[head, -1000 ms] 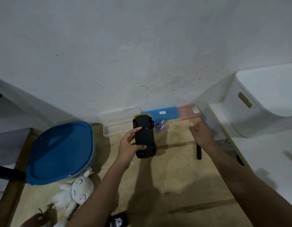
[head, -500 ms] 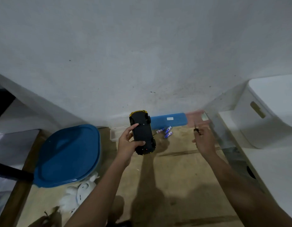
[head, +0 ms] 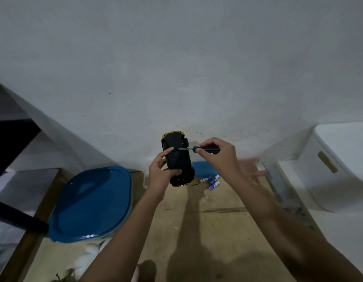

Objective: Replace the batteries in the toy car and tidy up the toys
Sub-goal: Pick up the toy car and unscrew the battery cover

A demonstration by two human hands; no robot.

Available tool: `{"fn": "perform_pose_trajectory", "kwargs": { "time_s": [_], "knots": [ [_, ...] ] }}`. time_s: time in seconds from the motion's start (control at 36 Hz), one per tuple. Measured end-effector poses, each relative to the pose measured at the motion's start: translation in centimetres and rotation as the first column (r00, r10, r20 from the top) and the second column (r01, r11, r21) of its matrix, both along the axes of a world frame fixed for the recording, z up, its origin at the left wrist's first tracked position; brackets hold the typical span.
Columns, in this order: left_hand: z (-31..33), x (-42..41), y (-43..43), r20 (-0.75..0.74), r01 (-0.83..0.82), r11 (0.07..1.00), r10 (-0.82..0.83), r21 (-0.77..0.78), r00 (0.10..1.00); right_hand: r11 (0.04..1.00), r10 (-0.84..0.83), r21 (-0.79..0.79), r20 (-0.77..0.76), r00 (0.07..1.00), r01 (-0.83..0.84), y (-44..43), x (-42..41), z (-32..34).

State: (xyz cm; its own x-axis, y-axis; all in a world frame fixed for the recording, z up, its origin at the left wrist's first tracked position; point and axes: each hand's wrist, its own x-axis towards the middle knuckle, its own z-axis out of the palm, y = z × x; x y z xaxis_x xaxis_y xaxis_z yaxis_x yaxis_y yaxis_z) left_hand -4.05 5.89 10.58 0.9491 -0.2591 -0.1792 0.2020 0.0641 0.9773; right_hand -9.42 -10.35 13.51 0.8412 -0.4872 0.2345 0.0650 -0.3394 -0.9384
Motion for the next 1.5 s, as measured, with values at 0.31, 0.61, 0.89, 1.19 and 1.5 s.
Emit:
{"fn": "perform_pose_trajectory", "kwargs": {
  "time_s": [0.31, 0.61, 0.89, 1.19, 1.5],
  "knots": [
    [1.1, -0.4, -0.1, 0.017, -0.008, 1.0, 0.008, 0.005, 1.0, 0.996, -0.037, -0.075, 0.005, 0.999, 0.038, -0.1, -0.2, 1.3],
    [1.9, -1.0, -0.3, 0.039, 0.009, 0.999, -0.01, 0.04, 0.999, 0.985, -0.012, -0.174, 0.011, 1.0, 0.014, -0.6, -0.4, 1.9],
    [2.9, -1.0, -0.8, 0.076, 0.007, 0.995, -0.014, 0.096, 0.997, 0.84, 0.142, -0.532, 0.025, 0.99, -0.107, -0.5, -0.1, 2.6],
    [3.0, -1.1, -0.3, 0.071, -0.001, 0.991, -0.008, 0.132, 0.997, 0.767, 0.029, -0.609, -0.282, 0.959, -0.203, 0.3, -0.4, 4.3],
    [3.6, -1.3, -0.2, 0.071, 0.003, 0.995, -0.011, 0.103, 0.997, 0.844, 0.069, -0.523, -0.109, 0.992, -0.116, 0.5, 0.0, 5.7]
  ]
}}
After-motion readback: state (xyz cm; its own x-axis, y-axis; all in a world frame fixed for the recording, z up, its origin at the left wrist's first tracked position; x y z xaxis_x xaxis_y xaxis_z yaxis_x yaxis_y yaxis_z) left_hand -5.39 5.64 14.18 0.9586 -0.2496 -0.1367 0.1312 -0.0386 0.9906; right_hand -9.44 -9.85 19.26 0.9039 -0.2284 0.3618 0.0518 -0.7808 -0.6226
